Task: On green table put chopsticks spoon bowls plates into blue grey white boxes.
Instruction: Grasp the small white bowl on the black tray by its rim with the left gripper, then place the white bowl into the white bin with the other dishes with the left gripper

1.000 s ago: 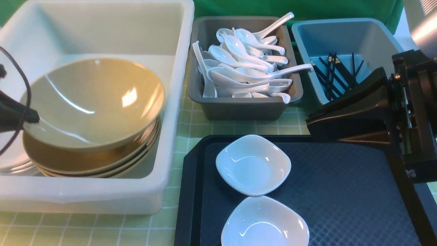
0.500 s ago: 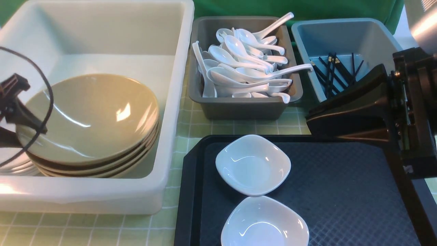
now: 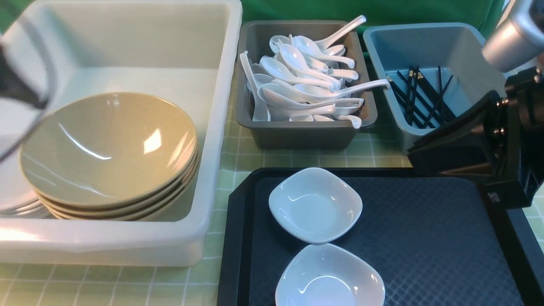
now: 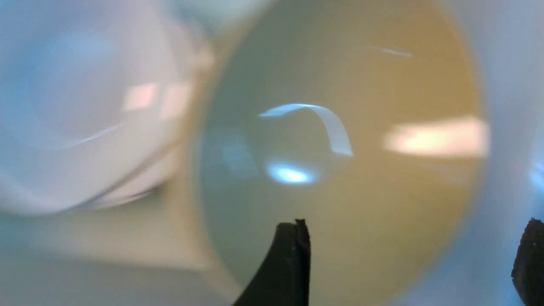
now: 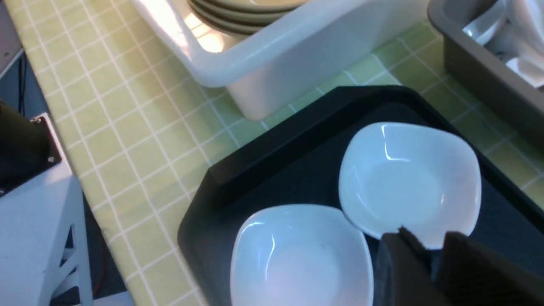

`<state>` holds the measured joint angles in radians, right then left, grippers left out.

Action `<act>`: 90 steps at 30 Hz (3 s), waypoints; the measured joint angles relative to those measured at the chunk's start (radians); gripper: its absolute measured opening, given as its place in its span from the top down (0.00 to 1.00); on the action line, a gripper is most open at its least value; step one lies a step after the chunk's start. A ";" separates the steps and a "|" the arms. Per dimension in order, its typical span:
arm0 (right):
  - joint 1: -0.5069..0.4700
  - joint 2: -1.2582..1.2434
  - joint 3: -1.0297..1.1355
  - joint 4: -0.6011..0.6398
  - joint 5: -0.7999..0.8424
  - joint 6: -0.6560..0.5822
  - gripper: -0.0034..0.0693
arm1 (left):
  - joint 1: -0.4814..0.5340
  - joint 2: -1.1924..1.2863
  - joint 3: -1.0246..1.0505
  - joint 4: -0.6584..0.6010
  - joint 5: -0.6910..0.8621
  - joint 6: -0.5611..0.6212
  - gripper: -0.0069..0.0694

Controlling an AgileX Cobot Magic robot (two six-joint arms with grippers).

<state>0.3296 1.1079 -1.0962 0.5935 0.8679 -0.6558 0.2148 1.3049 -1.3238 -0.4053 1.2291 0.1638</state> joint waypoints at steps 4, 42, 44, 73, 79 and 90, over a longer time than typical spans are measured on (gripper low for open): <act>0.000 0.001 0.000 -0.003 0.015 0.004 0.75 | -0.286 0.007 0.000 -0.118 -0.012 0.118 0.09; 0.000 0.001 0.000 -0.004 0.057 0.003 0.69 | -0.757 0.898 -0.447 0.252 -0.019 0.007 0.58; 0.000 0.001 0.000 -0.004 0.057 0.003 0.68 | -0.733 0.896 -0.451 0.195 -0.020 0.001 0.78; 0.000 0.002 0.000 0.230 0.032 -0.304 0.68 | -0.197 0.076 -0.137 0.050 0.020 0.054 0.89; 0.013 0.068 -0.009 0.487 0.022 -0.579 0.88 | 0.308 0.043 -0.019 -0.090 0.020 0.044 0.89; 0.125 0.182 -0.080 0.507 0.009 -0.622 0.92 | 0.516 0.184 -0.011 0.121 -0.060 -0.098 0.89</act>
<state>0.4542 1.2898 -1.1760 1.1008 0.8773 -1.2776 0.7304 1.4893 -1.3345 -0.2844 1.1687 0.0659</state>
